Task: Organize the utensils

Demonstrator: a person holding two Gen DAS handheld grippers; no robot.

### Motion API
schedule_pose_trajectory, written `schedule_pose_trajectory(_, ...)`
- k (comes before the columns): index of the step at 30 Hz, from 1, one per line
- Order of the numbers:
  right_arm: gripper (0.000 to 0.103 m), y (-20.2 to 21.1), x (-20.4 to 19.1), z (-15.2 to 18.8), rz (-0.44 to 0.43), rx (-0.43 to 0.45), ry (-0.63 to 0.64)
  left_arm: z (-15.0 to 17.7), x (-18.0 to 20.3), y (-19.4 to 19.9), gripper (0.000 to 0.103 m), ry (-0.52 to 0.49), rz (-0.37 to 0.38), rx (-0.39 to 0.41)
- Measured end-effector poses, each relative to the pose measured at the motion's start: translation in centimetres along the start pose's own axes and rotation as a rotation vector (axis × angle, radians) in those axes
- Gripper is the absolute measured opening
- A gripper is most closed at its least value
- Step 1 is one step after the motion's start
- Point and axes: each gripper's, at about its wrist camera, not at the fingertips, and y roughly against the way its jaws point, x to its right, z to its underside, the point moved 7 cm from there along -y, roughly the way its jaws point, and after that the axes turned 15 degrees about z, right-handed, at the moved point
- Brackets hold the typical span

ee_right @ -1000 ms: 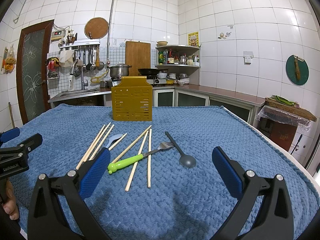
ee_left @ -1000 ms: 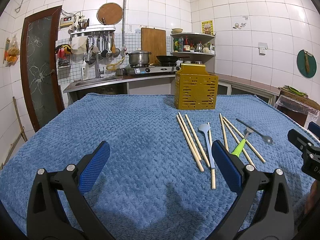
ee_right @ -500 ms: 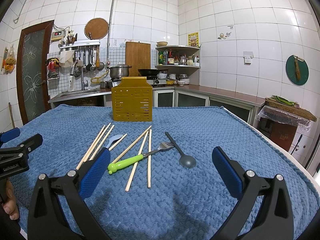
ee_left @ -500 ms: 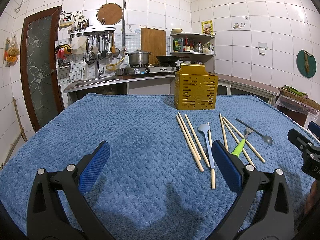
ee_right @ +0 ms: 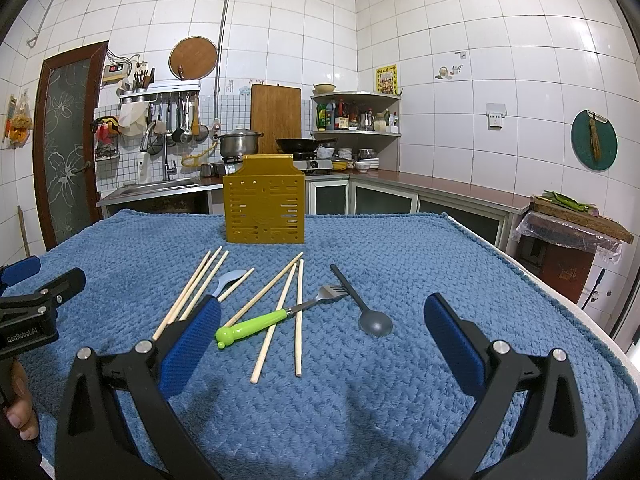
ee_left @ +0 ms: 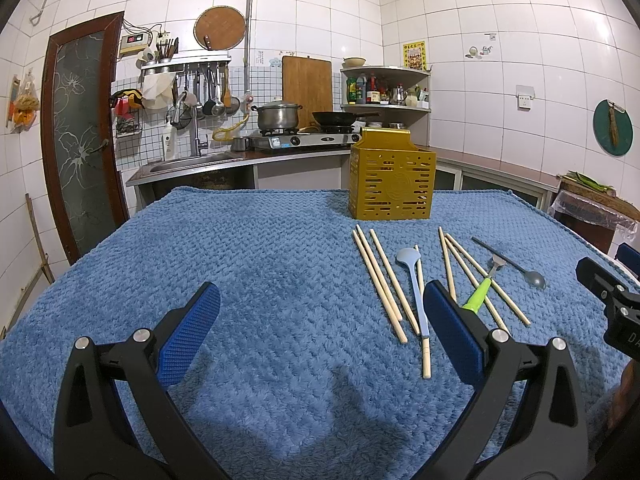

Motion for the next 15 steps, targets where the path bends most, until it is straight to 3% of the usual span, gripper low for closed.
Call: schedule_pose_trajectory(15,0.099,0.65,-0.73,-0.89,-0.048,0.004,0.031,-0.42,-0.21,-0.23,0.098,0.022,-0.018,-0.044)
